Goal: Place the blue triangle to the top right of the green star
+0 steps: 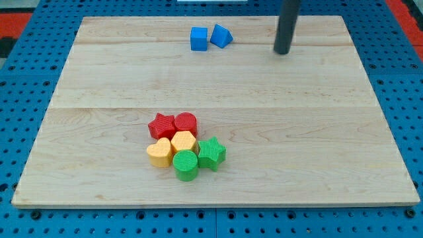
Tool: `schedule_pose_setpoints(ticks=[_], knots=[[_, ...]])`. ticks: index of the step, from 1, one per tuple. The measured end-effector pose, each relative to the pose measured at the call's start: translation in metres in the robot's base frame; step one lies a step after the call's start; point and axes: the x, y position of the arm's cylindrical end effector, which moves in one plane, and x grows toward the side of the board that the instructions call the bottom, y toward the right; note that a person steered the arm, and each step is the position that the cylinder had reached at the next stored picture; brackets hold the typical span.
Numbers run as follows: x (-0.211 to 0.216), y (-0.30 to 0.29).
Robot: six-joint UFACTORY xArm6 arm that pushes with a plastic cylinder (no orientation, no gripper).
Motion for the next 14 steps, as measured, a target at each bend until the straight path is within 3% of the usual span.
schedule_pose_setpoints(ticks=[1,2,3,4,6,11,12,14], knots=[[-0.039,-0.064],[-0.05,-0.164],[-0.029,-0.201],[-0.02,-0.201],[-0.034,-0.131],[0.074,-0.169],[0.103,-0.156],[0.119,-0.115]])
